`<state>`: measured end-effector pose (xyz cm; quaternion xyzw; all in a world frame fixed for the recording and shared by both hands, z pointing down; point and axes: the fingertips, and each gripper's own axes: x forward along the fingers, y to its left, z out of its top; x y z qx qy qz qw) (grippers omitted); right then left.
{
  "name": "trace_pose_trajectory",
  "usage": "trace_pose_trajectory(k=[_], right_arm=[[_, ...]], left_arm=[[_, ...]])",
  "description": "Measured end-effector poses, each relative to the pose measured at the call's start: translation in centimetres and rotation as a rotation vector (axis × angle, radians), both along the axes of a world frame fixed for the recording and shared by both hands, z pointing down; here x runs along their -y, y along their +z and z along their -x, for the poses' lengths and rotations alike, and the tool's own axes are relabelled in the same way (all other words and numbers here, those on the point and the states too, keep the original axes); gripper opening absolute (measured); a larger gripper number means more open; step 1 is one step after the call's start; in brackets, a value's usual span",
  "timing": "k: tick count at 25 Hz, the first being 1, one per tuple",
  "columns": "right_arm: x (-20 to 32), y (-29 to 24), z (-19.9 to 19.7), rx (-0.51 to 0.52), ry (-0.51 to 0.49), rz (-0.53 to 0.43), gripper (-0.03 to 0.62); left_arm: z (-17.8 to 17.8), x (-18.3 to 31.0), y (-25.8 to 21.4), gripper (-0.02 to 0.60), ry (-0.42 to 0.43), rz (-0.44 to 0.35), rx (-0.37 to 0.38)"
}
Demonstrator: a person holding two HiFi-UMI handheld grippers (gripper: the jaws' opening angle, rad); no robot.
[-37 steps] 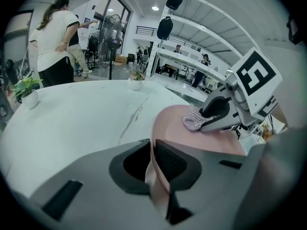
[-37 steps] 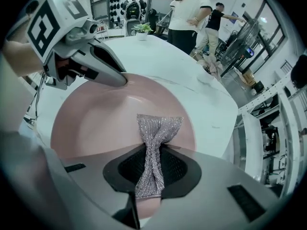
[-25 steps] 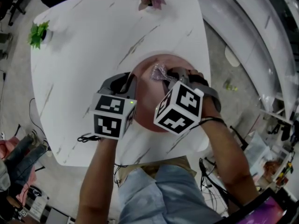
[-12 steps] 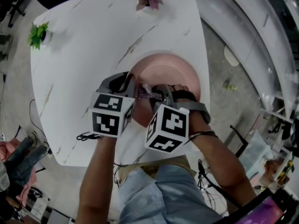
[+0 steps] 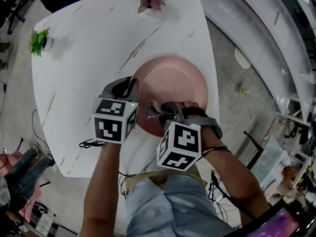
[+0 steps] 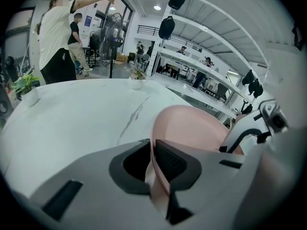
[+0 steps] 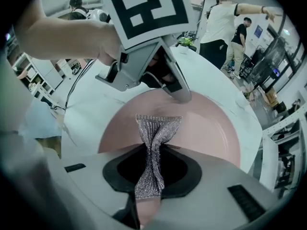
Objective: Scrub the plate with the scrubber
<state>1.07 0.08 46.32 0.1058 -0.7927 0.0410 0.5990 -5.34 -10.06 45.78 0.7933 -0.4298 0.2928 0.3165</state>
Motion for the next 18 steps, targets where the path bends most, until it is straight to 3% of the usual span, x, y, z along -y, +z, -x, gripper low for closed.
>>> trace_pose_trajectory(k=[11,18], right_arm=[[3.3,0.1,-5.6,-0.055,0.177,-0.011,0.090],[6.9,0.1,-6.1,-0.060,0.227,-0.060,0.091]], left_arm=[[0.0,0.0,0.0,0.028,0.008,-0.001,0.007],[-0.2,-0.3,-0.1,0.028,0.015,0.011,0.009]])
